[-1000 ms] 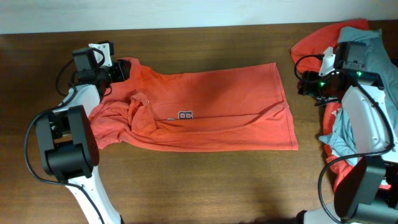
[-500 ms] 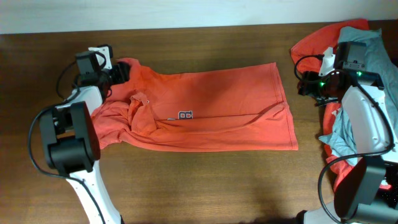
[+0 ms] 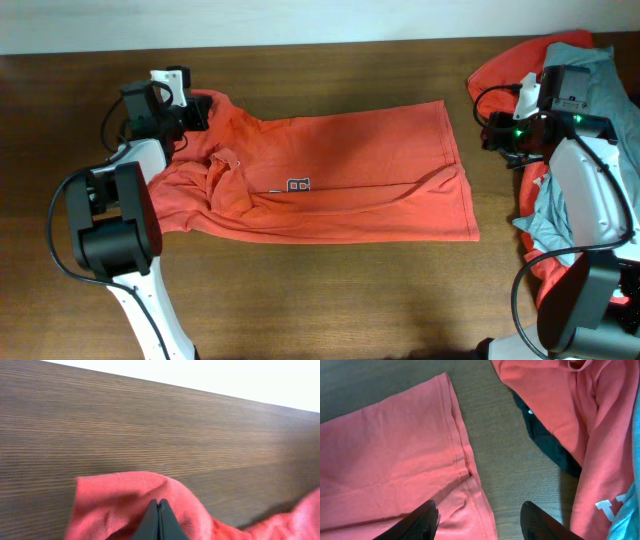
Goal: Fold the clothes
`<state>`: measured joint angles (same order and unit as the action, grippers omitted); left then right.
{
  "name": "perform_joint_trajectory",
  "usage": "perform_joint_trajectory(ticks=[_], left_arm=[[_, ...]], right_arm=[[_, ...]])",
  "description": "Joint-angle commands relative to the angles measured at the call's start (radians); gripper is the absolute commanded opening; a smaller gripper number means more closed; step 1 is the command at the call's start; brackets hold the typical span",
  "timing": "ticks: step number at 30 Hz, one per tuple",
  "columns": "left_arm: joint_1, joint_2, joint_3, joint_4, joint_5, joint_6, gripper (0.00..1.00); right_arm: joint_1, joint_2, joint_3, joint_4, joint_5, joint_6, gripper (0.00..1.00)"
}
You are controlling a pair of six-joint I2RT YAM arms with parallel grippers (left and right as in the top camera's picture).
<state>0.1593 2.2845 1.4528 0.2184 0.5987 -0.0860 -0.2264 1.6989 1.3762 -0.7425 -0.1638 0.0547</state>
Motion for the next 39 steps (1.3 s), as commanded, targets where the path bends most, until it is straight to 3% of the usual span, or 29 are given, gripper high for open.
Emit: perform_joint_trajectory(ticks=[1,5,14,19,23,26,28,29,32,33,34,36,39], left_arm=[[-0.003,-0.084,0.011,-0.031,0.112,-0.041,0.01],[0.003,-0.126,0.011,-0.101,0.081,-0.04,0.01],[0.02,-0.207,0.011,-0.378,-0.182,-0.026,0.0],[0.021,-0.207,0.011,-0.407,-0.256,-0.011,0.01],[0.02,-0.208,0.011,-0.423,-0.237,0.025,0.01],[0.021,-0.217,0.011,-0.565,-0.12,0.08,0.0],[0.021,-0.219,0.011,-0.645,-0.14,0.081,0.01],[0.021,-0.219,0.011,-0.65,-0.167,0.08,0.04],[0.021,-0.219,0.011,-0.59,-0.251,0.08,0.29],[0.021,-0.219,0.011,-0.541,-0.259,0.079,0.41],[0.021,-0.219,0.011,-0.505,-0.259,0.079,0.42],[0.021,-0.219,0.011,-0.381,-0.259,0.079,0.58],[0.02,-0.219,0.011,-0.284,-0.259,0.062,0.6]], right_arm=[[-0.003,0.004,0.002,0.027,-0.009,0.0,0.57],[0.002,0.015,0.002,0.065,-0.022,-0.03,0.57],[0.044,0.165,0.002,0.259,-0.073,-0.061,0.65],[0.044,0.23,0.002,0.364,-0.121,-0.016,0.66],[0.044,0.255,0.002,0.364,-0.147,-0.017,0.68],[0.043,0.255,0.002,0.346,-0.14,-0.017,0.68],[0.043,0.255,0.002,0.343,-0.14,-0.017,0.68],[0.043,0.255,0.002,0.343,-0.14,-0.017,0.68],[0.046,0.255,0.002,0.342,-0.143,-0.017,0.68],[0.046,0.255,0.002,0.338,-0.143,-0.017,0.68],[0.046,0.255,0.002,0.334,-0.143,-0.017,0.68],[0.046,0.255,0.002,0.323,-0.143,-0.018,0.68],[0.046,0.255,0.002,0.32,-0.143,-0.017,0.68]])
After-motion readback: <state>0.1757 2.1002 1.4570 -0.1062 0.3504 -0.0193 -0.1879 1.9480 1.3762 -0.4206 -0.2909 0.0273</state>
